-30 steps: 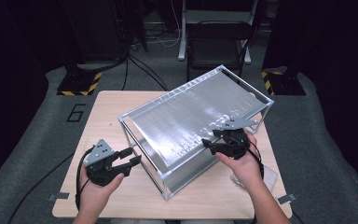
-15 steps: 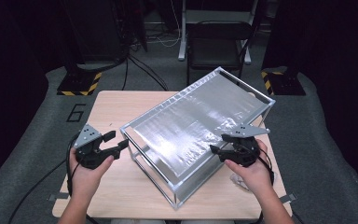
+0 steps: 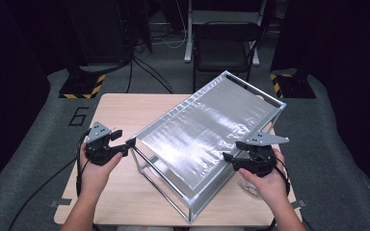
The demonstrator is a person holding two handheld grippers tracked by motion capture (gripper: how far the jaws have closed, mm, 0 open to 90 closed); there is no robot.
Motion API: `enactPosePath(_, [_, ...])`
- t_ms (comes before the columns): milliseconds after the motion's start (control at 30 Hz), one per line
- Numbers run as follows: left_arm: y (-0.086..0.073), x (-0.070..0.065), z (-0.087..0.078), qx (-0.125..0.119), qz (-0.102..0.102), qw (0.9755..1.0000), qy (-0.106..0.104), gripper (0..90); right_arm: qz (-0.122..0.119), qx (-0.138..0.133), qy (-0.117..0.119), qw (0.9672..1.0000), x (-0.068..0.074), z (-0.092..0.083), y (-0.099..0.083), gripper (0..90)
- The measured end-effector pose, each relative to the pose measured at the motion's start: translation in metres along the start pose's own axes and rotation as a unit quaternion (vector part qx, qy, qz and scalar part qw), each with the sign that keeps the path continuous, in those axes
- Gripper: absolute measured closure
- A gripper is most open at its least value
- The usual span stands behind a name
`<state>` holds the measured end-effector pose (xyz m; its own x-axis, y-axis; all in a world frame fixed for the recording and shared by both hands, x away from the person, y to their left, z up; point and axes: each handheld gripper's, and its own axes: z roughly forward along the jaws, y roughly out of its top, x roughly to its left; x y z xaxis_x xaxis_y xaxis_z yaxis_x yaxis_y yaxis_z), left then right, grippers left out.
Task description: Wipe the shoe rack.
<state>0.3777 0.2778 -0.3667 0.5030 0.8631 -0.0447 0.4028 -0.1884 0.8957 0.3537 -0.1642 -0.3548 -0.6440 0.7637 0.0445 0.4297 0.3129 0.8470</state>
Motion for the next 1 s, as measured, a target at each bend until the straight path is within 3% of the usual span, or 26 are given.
enactPosePath(233, [-0.002, 0.001, 0.008, 0.002, -0.013, 0.9994, -0.031, 44.6, 0.003, -0.005, -0.017, 0.9998, 0.0, -0.009, -0.002, 34.7])
enactPosePath(500, [-0.001, -0.002, 0.01, 0.008, -0.011, 0.9983, -0.057, 60.6, 0.021, -0.008, -0.029, 0.9993, -0.008, -0.013, -0.004, 32.7])
enactPosePath(667, [-0.002, -0.004, 0.007, 0.008, -0.001, 0.9985, -0.055, 62.6, 0.022, -0.001, -0.038, 0.999, -0.009, -0.012, -0.006, 31.5])
enactPosePath(767, [-0.004, -0.004, 0.004, 0.009, 0.0, 0.9984, -0.056, 63.0, 0.034, -0.009, -0.037, 0.9987, -0.01, -0.009, -0.007, 31.0])
enactPosePath(1000, [-0.013, -0.002, -0.013, 0.005, -0.014, 0.9982, -0.059, 63.6, 0.024, 0.0, -0.04, 0.9989, -0.006, 0.005, 0.001, 27.0])
